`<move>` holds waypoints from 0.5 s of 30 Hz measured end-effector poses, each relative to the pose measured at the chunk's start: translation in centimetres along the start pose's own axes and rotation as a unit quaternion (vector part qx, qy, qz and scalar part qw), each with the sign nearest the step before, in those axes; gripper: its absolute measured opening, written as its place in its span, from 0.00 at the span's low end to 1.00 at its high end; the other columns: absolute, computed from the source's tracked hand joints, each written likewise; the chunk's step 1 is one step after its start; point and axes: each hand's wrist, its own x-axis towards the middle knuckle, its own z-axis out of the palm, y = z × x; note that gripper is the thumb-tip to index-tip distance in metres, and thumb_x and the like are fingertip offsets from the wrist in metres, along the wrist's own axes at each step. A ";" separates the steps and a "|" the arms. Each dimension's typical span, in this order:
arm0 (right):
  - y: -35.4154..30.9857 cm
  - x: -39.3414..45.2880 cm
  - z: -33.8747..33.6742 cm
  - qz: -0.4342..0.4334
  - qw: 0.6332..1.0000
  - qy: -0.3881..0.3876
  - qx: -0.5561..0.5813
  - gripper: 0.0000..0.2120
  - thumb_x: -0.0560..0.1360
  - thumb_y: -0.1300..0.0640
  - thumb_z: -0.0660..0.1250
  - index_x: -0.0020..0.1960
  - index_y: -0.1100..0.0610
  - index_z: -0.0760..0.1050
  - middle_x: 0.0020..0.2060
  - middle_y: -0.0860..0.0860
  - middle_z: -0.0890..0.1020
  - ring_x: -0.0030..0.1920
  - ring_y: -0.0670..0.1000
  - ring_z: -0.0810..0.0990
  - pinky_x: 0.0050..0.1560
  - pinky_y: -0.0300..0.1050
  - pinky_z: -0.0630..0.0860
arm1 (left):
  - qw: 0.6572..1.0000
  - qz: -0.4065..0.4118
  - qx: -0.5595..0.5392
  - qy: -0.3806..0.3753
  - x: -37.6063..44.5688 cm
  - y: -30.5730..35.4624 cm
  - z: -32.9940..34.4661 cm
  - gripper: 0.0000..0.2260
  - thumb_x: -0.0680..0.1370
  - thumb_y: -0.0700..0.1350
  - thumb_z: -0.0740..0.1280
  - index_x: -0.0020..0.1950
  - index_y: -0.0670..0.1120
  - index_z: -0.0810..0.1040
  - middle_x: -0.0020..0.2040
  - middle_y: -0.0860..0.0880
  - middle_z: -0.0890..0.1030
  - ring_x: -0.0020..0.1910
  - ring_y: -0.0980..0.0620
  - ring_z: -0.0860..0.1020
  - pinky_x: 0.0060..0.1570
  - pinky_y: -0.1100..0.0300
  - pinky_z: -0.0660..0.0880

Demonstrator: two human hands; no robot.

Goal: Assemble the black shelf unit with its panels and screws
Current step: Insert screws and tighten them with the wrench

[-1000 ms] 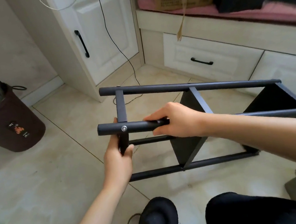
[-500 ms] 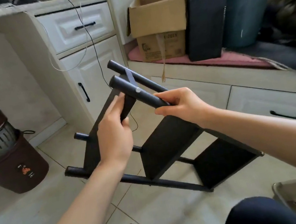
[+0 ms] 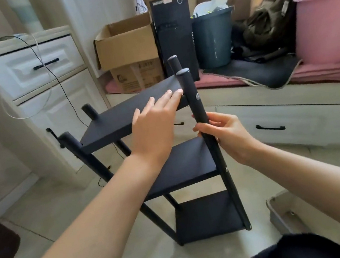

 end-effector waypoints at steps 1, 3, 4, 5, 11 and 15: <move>-0.2 -0.6 -0.8 0.002 1.000 0.008 -0.002 0.10 0.70 0.52 0.77 0.52 0.45 0.85 0.47 0.52 0.86 0.46 0.48 0.85 0.47 0.36 0.79 | 1.000 0.011 0.005 -0.003 0.0 0.7 0.4 0.30 0.81 0.32 0.62 0.80 0.53 0.61 0.79 0.50 0.65 0.77 0.39 0.64 0.73 0.37 0.63; -0.6 -1.7 -2.3 0.006 1.000 0.022 -0.015 0.09 0.72 0.55 0.76 0.51 0.46 0.85 0.48 0.52 0.87 0.48 0.50 0.85 0.47 0.37 0.80 | 0.999 0.034 0.016 -0.006 -0.1 2.2 1.0 0.31 0.80 0.33 0.63 0.80 0.53 0.61 0.79 0.50 0.65 0.77 0.39 0.65 0.73 0.37 0.63; -0.7 -2.3 -3.0 0.010 0.999 0.027 -0.024 0.08 0.73 0.56 0.75 0.51 0.46 0.85 0.48 0.52 0.87 0.48 0.51 0.86 0.48 0.38 0.80 | 0.999 0.045 0.020 -0.006 -0.2 3.0 1.3 0.32 0.80 0.32 0.64 0.80 0.53 0.61 0.79 0.50 0.65 0.77 0.39 0.65 0.73 0.37 0.64; -0.7 -2.9 -3.7 0.015 0.999 0.032 -0.032 0.08 0.73 0.56 0.75 0.52 0.47 0.85 0.49 0.52 0.86 0.49 0.52 0.86 0.48 0.39 0.81 | 0.998 0.054 0.023 -0.004 -0.3 3.7 1.5 0.32 0.80 0.32 0.64 0.80 0.53 0.61 0.79 0.50 0.65 0.76 0.39 0.65 0.72 0.37 0.64; 0.0 -6.1 -7.1 0.042 0.996 0.061 -0.047 0.11 0.75 0.57 0.73 0.57 0.50 0.82 0.50 0.51 0.86 0.51 0.52 0.85 0.51 0.44 0.82 | 0.996 0.093 0.012 0.005 -1.4 7.4 3.0 0.29 0.79 0.32 0.66 0.77 0.50 0.68 0.76 0.48 0.70 0.75 0.39 0.68 0.71 0.38 0.66; 0.2 -7.5 -8.6 0.059 0.995 0.067 -0.050 0.11 0.76 0.58 0.73 0.57 0.50 0.81 0.50 0.50 0.86 0.51 0.51 0.85 0.45 0.38 0.80 | 0.992 0.113 0.009 0.046 -1.9 8.9 3.9 0.27 0.72 0.28 0.72 0.70 0.45 0.78 0.68 0.45 0.79 0.66 0.38 0.78 0.64 0.37 0.73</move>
